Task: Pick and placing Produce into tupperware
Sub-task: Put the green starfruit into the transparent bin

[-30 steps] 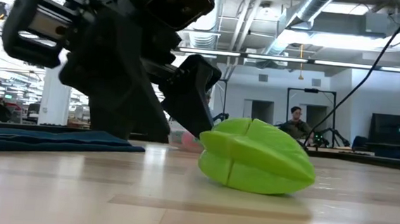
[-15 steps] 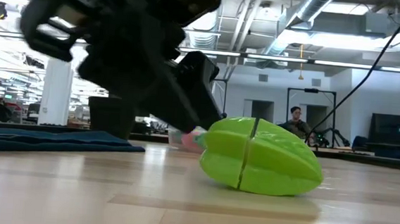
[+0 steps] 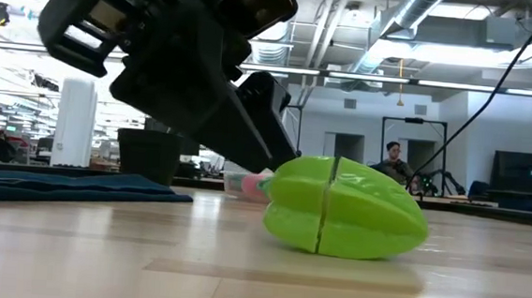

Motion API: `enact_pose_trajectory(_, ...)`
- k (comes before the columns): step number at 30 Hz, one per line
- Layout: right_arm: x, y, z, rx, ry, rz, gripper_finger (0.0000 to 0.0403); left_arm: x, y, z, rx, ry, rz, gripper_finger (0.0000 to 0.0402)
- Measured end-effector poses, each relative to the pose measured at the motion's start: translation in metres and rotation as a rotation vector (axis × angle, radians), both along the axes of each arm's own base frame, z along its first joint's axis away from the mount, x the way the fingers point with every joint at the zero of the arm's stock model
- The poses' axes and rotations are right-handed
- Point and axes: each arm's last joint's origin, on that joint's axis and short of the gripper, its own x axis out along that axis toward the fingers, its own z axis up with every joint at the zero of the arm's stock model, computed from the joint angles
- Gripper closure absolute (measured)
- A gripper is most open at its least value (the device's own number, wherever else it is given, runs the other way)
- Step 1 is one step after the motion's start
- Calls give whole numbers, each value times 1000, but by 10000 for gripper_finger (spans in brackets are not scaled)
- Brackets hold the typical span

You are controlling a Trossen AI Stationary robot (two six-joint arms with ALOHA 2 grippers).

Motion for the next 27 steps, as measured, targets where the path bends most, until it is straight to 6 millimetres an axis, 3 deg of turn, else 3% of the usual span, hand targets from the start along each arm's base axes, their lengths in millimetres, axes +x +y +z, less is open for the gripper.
enact_pose_trajectory(15,0,0,0,5,-5,-7,310,1,0,1,6,-15,31,79)
enact_pose_trajectory(27,0,-1,0,-10,-7,-10,310,3,-1,1,-10,-44,27,74)
